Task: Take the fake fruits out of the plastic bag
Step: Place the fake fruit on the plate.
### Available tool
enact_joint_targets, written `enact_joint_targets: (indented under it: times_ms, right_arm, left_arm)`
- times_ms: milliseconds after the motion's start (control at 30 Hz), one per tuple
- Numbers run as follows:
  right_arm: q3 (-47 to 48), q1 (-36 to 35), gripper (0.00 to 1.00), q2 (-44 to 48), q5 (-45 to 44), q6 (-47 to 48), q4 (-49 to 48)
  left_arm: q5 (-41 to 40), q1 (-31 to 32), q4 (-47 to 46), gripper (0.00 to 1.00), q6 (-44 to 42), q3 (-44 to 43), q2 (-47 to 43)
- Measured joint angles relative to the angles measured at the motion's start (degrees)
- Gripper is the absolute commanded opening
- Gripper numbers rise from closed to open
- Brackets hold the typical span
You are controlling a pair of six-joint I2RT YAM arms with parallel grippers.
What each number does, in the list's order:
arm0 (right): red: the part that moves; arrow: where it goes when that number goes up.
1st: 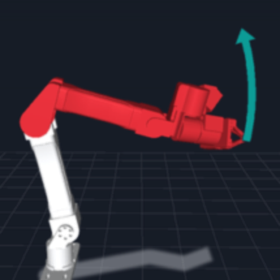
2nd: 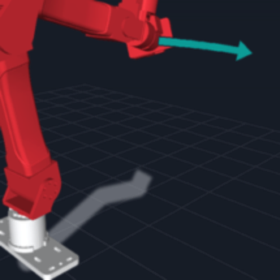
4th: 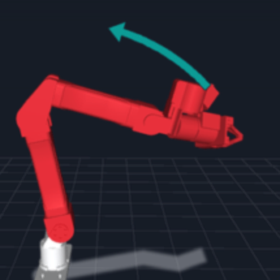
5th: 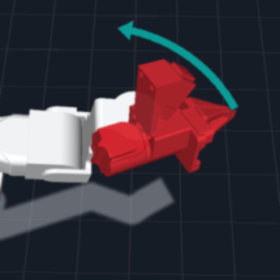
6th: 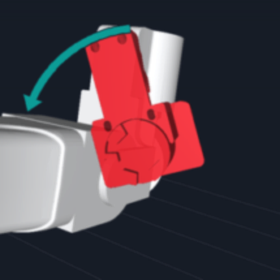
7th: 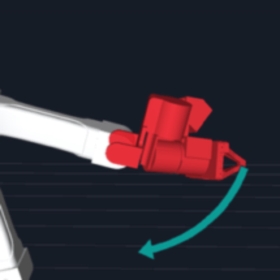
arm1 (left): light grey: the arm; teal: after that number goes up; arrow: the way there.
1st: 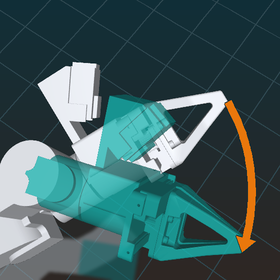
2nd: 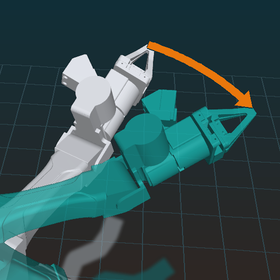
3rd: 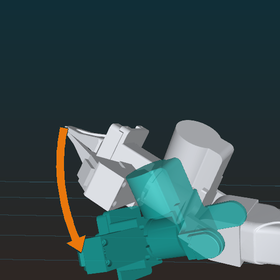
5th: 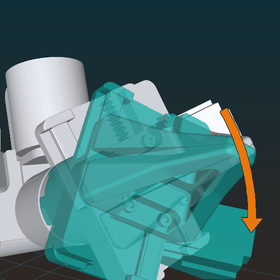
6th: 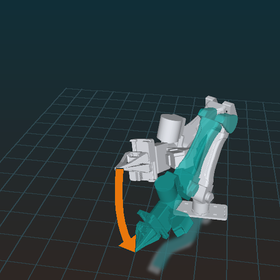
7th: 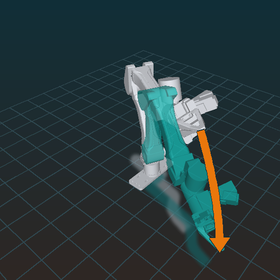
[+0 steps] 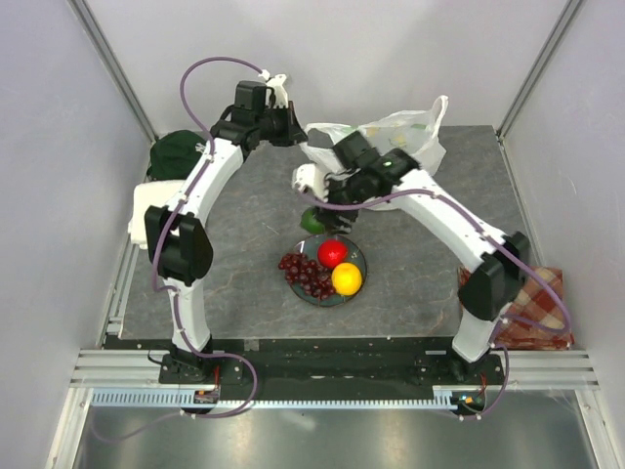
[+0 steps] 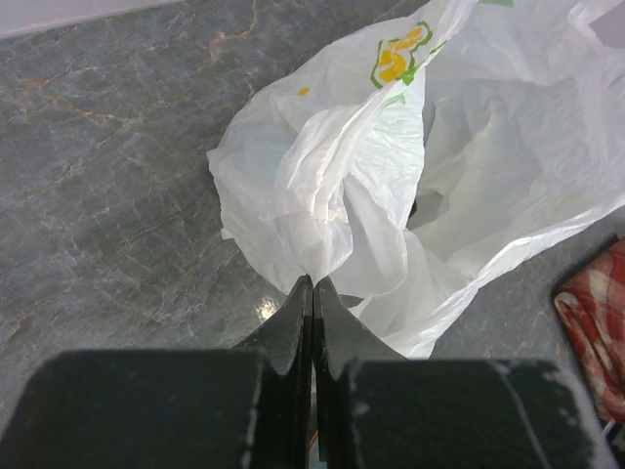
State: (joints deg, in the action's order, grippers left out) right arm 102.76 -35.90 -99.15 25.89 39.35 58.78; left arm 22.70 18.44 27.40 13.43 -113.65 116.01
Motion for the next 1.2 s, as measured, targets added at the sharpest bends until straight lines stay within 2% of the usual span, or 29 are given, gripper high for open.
enact_joint_targets:
  times_ms: [167, 367, 500, 767, 1200]
  right_arm:
    - [1.3, -6.1, 0.45, -9.2, -2.6, 3.2, 0.5]
    - [11.7, -6.3, 0.47, -21.9, -6.0, 7.5, 2.9]
    - [18.2, -6.2, 0.48, -26.4, -8.1, 12.7, 5.1]
    - [19.1, -6.7, 0.49, -29.1, -11.6, 24.0, 10.0]
    - [18.3, -9.4, 0.54, -30.7, -14.4, 33.9, 12.2]
  left_arm:
    - [0.2, 0.0, 0.0, 0.02, 1.3, -0.2, 0.0]
    - [0.1, 0.0, 0.0, 0.02, 1.3, -0.2, -0.8]
    - [0.1, 0.0, 0.0, 0.02, 1.3, -0.2, -2.0]
    - [-0.1, 0.0, -0.5, 0.02, 1.3, 0.2, -4.2]
    - [-0.3, 0.0, -0.5, 0.02, 1.3, 1.9, -4.3]
